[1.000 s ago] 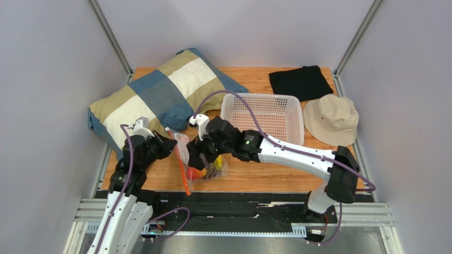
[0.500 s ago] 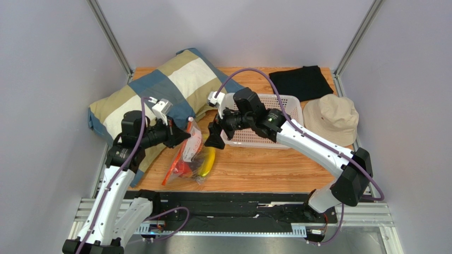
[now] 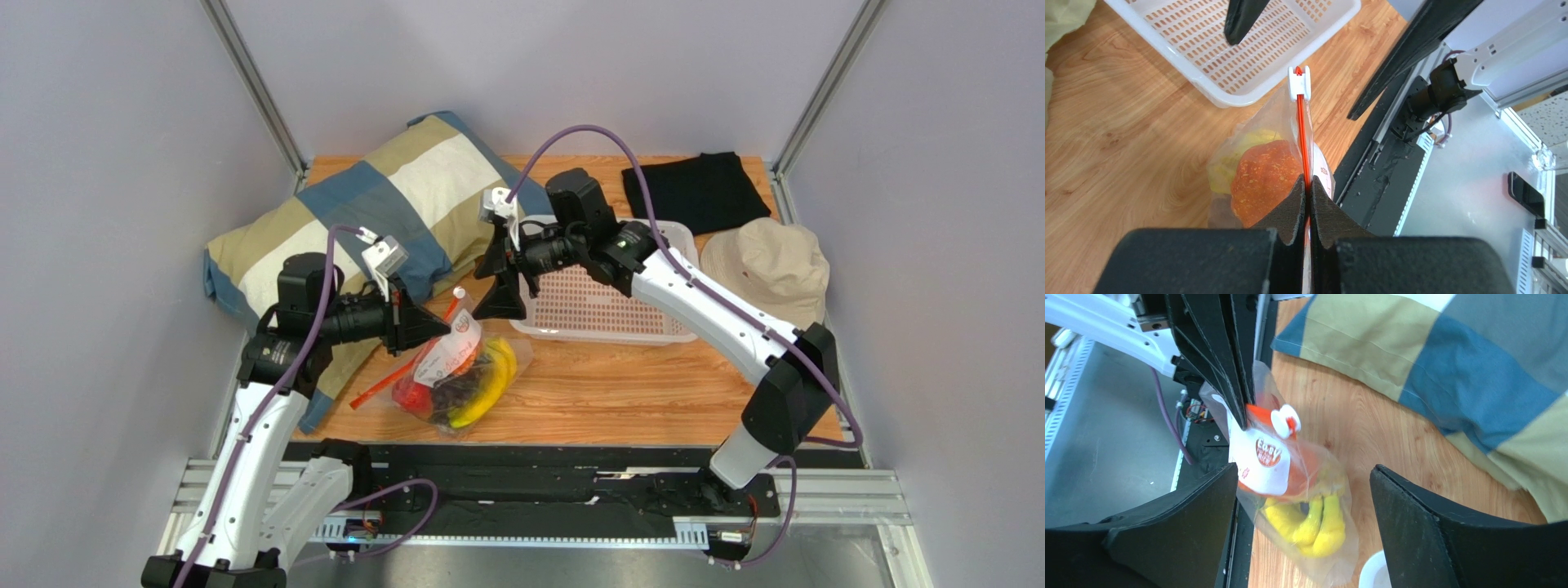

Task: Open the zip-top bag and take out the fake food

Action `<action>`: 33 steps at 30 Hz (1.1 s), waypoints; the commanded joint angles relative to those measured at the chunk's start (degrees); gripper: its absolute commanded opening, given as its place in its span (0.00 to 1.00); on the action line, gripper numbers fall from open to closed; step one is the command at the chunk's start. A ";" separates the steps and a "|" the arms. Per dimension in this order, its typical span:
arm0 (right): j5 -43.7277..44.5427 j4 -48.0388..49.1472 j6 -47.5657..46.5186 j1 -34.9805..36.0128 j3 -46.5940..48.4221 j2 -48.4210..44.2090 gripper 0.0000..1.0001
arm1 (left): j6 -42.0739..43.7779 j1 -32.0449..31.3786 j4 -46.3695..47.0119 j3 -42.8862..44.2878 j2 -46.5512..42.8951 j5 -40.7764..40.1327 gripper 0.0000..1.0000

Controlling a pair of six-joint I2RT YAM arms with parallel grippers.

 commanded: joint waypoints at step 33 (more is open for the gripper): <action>-16.14 1.46 3.07 1.36 4.49 5.00 0.00 | -15.89 0.00 18.81 4.37 2.97 1.30 0.51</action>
